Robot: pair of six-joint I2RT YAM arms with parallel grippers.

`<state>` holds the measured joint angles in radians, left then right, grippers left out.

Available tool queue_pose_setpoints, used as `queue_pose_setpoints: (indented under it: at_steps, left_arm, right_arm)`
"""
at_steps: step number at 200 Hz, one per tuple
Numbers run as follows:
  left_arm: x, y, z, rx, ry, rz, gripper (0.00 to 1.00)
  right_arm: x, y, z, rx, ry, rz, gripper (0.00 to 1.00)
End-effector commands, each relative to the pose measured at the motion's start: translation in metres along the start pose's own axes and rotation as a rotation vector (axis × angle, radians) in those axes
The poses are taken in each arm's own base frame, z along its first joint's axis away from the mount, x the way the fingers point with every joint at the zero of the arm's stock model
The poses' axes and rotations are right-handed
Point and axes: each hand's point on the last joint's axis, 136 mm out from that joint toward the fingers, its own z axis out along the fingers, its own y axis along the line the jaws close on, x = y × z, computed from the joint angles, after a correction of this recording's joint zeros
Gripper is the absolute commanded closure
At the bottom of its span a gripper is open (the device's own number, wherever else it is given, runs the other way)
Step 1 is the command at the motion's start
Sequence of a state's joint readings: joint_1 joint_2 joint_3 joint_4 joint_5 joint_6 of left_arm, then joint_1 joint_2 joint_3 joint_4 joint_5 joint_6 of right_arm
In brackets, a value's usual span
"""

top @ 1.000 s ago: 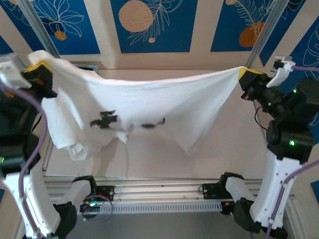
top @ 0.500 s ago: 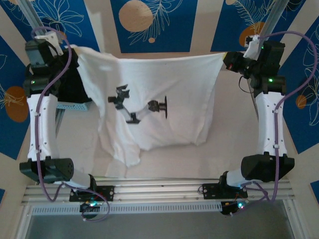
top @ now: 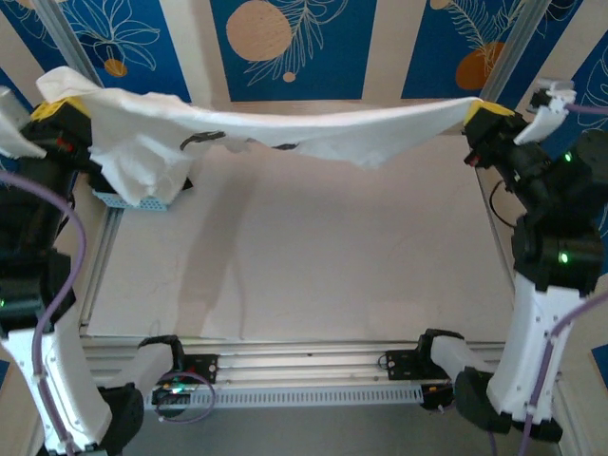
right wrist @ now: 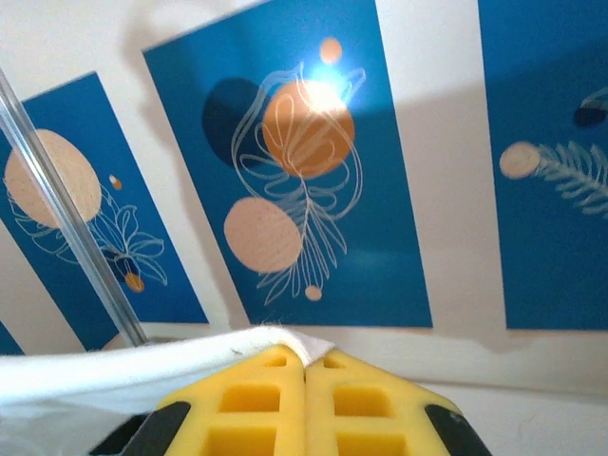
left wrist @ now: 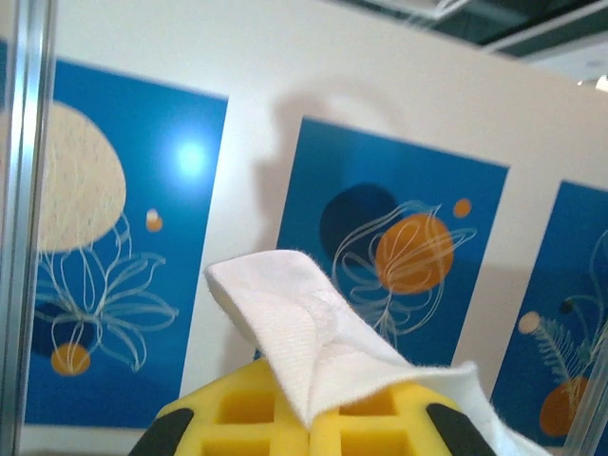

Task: Fold the inside-out t-shirt

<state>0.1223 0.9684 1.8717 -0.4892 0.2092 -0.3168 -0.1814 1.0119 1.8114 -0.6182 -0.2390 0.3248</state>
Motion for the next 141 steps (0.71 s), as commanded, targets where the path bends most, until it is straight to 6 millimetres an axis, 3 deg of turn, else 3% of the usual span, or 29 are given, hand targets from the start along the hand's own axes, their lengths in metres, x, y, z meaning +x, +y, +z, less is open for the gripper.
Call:
queue_pose_setpoints:
  at_steps: [1, 15, 32, 48, 68, 99, 120, 141]
  left_arm:
    - [-0.028, -0.015, -0.018, 0.045, -0.102, 0.003, 1.0]
    - [-0.037, -0.021, -0.023, 0.062, -0.123, 0.008, 1.0]
    - [-0.035, -0.019, -0.013, 0.064, -0.108, 0.014, 1.0]
    - [-0.021, -0.011, 0.011, 0.06, -0.061, 0.008, 1.0]
    - [0.013, 0.01, 0.054, 0.038, 0.033, -0.012, 1.0]
    - [0.1, 0.038, 0.132, 0.026, 0.217, -0.049, 1.0]
    - [0.18, 0.053, 0.176, 0.001, 0.345, -0.03, 1.0]
    - [0.269, 0.068, 0.212, -0.024, 0.467, -0.046, 1.0]
  right_arm:
    - [-0.02, 0.007, -0.03, 0.069, -0.07, -0.073, 1.0]
    - [-0.029, 0.011, -0.041, 0.092, -0.098, -0.104, 1.0]
    - [-0.037, 0.008, -0.043, 0.121, -0.112, -0.13, 1.0]
    - [-0.037, 0.001, -0.034, 0.135, -0.102, -0.137, 1.0]
    - [-0.025, -0.017, -0.008, 0.145, -0.052, -0.123, 1.0]
    - [0.018, -0.061, 0.056, 0.167, 0.073, -0.091, 1.0]
    - [0.065, -0.091, 0.107, 0.174, 0.172, -0.079, 1.0]
    - [0.125, -0.121, 0.162, 0.178, 0.274, -0.061, 1.0]
